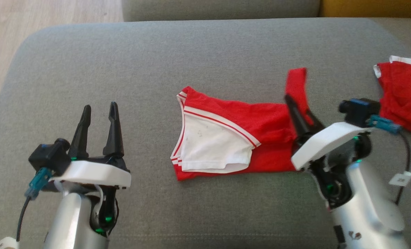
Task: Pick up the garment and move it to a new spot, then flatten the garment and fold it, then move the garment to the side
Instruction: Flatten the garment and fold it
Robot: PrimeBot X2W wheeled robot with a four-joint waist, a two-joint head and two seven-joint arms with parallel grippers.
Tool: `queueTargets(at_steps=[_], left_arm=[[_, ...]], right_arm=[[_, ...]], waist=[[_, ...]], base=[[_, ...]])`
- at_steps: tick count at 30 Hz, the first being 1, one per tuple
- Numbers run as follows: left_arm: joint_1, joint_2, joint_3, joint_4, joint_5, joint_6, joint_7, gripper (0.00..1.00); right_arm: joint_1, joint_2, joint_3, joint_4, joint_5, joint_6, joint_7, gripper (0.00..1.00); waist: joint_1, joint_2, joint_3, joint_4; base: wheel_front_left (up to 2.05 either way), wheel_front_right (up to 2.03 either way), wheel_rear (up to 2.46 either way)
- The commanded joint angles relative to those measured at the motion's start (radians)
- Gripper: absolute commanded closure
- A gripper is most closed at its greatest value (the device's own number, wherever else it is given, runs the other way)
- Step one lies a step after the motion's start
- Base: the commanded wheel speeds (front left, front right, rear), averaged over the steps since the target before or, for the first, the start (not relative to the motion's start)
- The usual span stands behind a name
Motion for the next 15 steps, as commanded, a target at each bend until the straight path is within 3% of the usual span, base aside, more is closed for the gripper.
queueTargets(at_steps=[1, 15], left_arm=[[-0.015, 0.009, 0.026, -0.034, -0.011, 0.001, -0.012, 0.00], [-0.029, 0.009, -0.016, -0.032, -0.052, 0.012, -0.012, 0.00]], right_arm=[[-0.038, 0.008, 0.087, -0.042, 0.048, -0.001, -0.012, 1.00], [-0.168, 0.008, 0.324, 0.165, 0.236, -0.001, -0.144, 1.00]], waist=[[0.0000, -0.0001, 0.014, 0.015], [0.0000, -0.0001, 0.062, 0.105]], base=[[0.00, 0.00, 0.00], [0.00, 0.00, 0.00]])
